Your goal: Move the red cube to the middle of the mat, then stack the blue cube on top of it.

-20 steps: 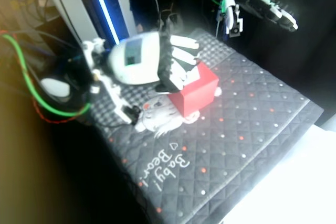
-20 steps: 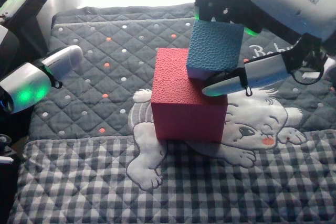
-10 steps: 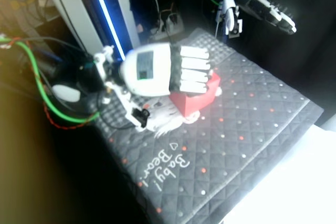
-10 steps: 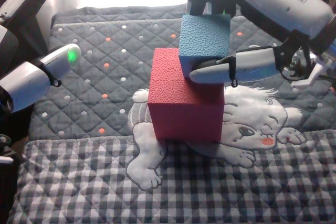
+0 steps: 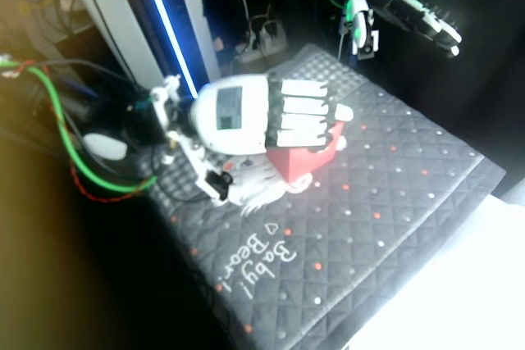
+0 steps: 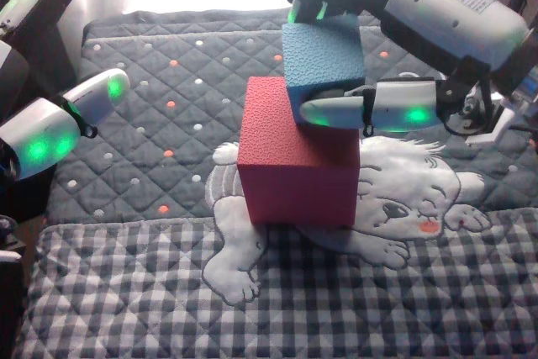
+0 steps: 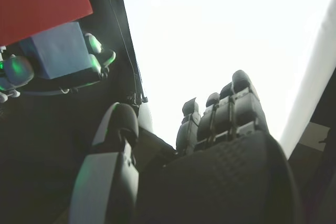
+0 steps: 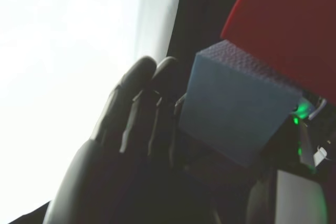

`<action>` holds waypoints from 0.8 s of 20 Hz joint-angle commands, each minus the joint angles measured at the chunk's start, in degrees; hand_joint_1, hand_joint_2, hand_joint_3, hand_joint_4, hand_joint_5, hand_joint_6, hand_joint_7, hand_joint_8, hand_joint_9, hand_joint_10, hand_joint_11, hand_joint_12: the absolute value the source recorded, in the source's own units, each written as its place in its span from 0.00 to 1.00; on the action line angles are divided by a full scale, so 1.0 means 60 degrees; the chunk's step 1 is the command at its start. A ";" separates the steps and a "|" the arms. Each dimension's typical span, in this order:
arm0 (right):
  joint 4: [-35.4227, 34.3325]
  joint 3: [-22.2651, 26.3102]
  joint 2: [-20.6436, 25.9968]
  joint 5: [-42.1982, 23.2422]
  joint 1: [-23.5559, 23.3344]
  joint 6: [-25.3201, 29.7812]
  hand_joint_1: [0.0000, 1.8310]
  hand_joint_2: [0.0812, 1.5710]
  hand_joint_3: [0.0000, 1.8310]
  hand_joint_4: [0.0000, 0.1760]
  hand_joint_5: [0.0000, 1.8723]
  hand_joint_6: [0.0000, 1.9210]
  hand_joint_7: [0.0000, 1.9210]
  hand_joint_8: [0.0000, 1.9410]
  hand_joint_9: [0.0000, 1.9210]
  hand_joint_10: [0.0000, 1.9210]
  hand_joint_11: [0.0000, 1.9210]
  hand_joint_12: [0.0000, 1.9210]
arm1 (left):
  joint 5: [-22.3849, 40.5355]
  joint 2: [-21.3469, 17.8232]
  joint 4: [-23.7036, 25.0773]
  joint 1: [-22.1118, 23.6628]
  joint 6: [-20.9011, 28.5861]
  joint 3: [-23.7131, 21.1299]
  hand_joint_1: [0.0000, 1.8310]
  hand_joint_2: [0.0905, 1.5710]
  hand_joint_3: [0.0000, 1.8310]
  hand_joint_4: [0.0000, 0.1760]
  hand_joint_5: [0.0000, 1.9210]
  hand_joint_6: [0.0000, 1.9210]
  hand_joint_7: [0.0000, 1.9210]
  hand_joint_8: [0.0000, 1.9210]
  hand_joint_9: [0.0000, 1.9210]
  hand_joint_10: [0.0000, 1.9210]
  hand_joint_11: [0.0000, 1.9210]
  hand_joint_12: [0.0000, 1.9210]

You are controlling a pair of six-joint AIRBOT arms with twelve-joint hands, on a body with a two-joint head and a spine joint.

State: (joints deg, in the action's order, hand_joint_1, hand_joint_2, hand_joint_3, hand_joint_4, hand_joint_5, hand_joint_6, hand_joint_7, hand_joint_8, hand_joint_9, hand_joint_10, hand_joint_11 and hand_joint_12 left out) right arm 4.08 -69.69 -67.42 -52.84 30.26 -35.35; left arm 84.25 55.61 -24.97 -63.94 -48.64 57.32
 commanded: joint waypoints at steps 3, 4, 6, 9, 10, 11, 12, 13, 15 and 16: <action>-0.0089 -0.0031 0.0026 -0.0930 -0.0027 -0.0029 0.36 0.81 0.00 0.00 0.02 0.23 0.08 0.01 0.06 0.40 0.00 0.75 | 0.1251 0.0042 0.0172 0.0013 0.0033 0.0027 0.28 0.81 0.00 0.60 0.04 0.00 0.00 0.00 0.00 0.00 0.00 0.08; -0.0089 -0.0025 0.0036 -0.0931 -0.0013 -0.0029 0.36 0.79 0.00 0.00 0.00 0.28 0.06 0.00 0.04 0.35 0.00 0.69 | 0.1264 0.0041 0.0166 0.0004 0.0034 0.0023 0.28 0.81 0.00 0.58 0.04 0.00 0.00 0.00 0.00 0.00 0.00 0.08; -0.0088 0.0007 0.0068 -0.0932 -0.0001 -0.0029 0.35 0.78 0.00 0.00 0.00 0.12 0.00 0.00 0.00 0.23 0.00 0.53 | 0.1284 0.0040 0.0137 -0.0016 0.0034 0.0020 0.29 0.81 0.00 0.55 0.04 0.00 0.00 0.00 0.00 0.00 0.00 0.08; -0.0086 0.0056 0.0130 -0.0938 0.0019 -0.0029 0.35 0.75 0.00 0.00 0.00 0.01 0.00 0.00 0.00 0.20 0.00 0.57 | 0.1315 0.0040 0.0113 -0.0043 0.0034 0.0011 0.28 0.82 0.00 0.63 0.04 0.00 0.00 0.00 0.00 0.00 0.00 0.08; -0.0086 0.0070 0.0140 -0.0939 0.0021 -0.0029 0.35 0.75 0.00 0.00 0.00 0.01 0.00 0.00 0.00 0.20 0.00 0.57 | 0.1324 0.0040 0.0107 -0.0048 0.0034 0.0010 0.28 0.82 0.00 0.63 0.04 0.00 0.00 0.00 0.00 0.00 0.00 0.08; -0.0074 0.0103 0.0163 -0.0944 0.0021 -0.0029 0.36 0.74 0.00 0.05 0.03 0.02 0.00 0.00 0.00 0.18 0.00 0.58 | 0.1334 0.0040 0.0097 -0.0052 0.0034 0.0008 0.28 0.82 0.00 0.64 0.04 0.00 0.00 0.00 0.00 0.00 0.00 0.08; -0.0041 0.0143 0.0189 -0.0963 0.0021 -0.0029 0.35 0.73 0.00 0.03 0.01 0.00 0.00 0.00 0.00 0.16 0.00 0.60 | 0.1341 0.0040 0.0091 -0.0058 0.0034 0.0006 0.29 0.82 0.00 0.61 0.05 0.00 0.00 0.00 0.00 0.00 0.00 0.08; 0.0043 0.0239 0.0295 -0.1049 0.0021 -0.0029 0.32 0.73 0.00 0.00 0.00 0.00 0.00 0.00 0.01 0.17 0.00 0.60 | 0.1344 0.0039 0.0091 -0.0069 0.0034 -0.0003 0.30 0.81 0.00 0.61 0.05 0.00 0.00 0.00 0.00 0.00 0.00 0.08; 0.0101 0.0456 0.0623 -0.1347 0.0035 -0.0029 0.29 0.73 0.00 0.00 0.00 0.00 0.00 0.00 0.00 0.15 0.00 0.63 | 0.1351 0.0035 0.0090 -0.0081 0.0034 -0.0013 0.29 0.81 0.00 0.61 0.05 0.00 0.00 0.00 0.00 0.00 0.00 0.08; 0.0103 0.0643 0.0916 -0.1706 0.0123 -0.0030 0.29 0.73 0.00 0.00 0.00 0.00 0.00 0.00 0.00 0.15 0.00 0.63 | 0.1363 0.0035 0.0090 -0.0086 0.0034 -0.0017 0.29 0.81 0.00 0.61 0.05 0.00 0.00 0.00 0.00 0.00 0.00 0.08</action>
State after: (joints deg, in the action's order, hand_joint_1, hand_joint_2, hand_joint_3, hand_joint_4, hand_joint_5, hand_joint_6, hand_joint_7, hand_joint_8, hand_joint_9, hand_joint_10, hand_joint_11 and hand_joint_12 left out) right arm 6.02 -65.82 -62.67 -53.78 31.20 -35.77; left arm 85.14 55.61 -25.58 -64.64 -48.62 57.21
